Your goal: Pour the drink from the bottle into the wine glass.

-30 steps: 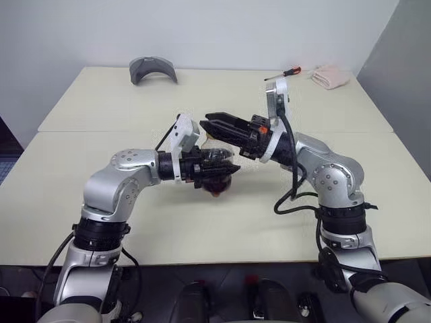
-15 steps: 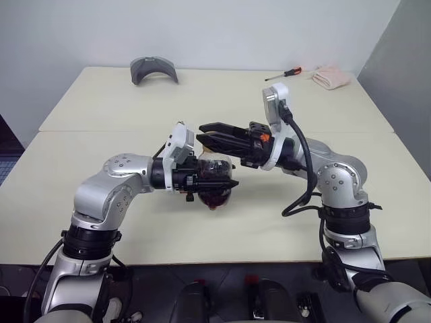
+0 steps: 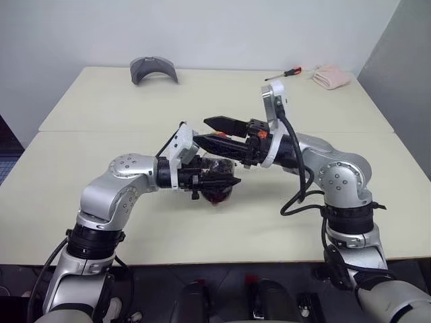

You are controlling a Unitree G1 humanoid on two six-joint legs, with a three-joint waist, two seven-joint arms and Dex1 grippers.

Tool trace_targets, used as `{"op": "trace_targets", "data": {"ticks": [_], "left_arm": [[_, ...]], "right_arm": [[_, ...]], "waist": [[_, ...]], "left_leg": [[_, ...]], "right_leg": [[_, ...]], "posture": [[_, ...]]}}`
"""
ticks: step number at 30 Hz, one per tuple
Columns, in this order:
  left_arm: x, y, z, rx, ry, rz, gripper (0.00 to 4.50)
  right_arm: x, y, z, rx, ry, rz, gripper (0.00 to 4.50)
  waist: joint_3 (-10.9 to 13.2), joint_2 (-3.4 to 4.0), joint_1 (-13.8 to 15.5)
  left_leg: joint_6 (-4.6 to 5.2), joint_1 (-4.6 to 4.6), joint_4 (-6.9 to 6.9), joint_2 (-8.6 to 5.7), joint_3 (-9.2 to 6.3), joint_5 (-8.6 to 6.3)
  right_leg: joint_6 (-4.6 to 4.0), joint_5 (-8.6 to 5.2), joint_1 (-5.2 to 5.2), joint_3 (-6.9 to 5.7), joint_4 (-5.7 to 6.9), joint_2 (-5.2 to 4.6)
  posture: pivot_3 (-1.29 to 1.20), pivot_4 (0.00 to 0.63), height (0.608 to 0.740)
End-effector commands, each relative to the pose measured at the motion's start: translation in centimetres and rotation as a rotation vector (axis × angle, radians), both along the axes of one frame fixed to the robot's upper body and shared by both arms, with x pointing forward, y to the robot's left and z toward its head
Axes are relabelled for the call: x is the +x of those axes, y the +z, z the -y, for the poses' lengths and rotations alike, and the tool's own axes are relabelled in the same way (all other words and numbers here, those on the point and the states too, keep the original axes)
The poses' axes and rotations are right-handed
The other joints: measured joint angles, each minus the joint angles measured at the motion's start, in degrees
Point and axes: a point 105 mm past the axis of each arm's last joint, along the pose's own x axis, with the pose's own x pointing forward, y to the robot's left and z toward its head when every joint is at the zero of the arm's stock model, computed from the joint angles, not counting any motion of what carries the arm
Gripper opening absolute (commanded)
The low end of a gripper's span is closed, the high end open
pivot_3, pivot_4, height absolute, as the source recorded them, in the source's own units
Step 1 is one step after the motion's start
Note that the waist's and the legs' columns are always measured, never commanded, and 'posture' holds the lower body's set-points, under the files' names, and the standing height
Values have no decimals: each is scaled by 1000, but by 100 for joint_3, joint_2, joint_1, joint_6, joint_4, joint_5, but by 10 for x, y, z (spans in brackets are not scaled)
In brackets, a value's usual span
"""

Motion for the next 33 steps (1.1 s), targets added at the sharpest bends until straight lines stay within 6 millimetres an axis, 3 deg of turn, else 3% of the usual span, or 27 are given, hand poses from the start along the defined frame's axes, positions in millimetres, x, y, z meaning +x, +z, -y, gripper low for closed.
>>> {"op": "trace_targets", "data": {"ticks": [1,6,23,33], "left_arm": [[10,12,-9,-16,83,76,1920],[21,16,-11,-36,166,105,1920],[40,25,-2,-79,216,161,1920],[38,23,2,-82,192,157,1920]], "right_arm": [[5,11,10,21,-97,75,4063],[15,8,10,-13,-204,139,4063],[22,-4,-5,-69,-234,194,4063],[36,11,-4,-1,-290,168,4063]], "waist": [[0,0,0],[0,0,1],[0,-1,3],[0,-1,-1]], "left_leg": [[0,0,0,0,0,0],[-1,-1,0,0,1,0],[-2,-1,0,-1,2,1],[-7,-1,0,0,4,4]], "right_leg": [[0,0,0,0,0,0],[0,0,-1,1,-1,0],[0,0,-1,-1,-2,0],[0,0,-2,0,0,0]], "posture": [[0,150,740],[0,150,740],[0,150,740],[0,150,740]]}}
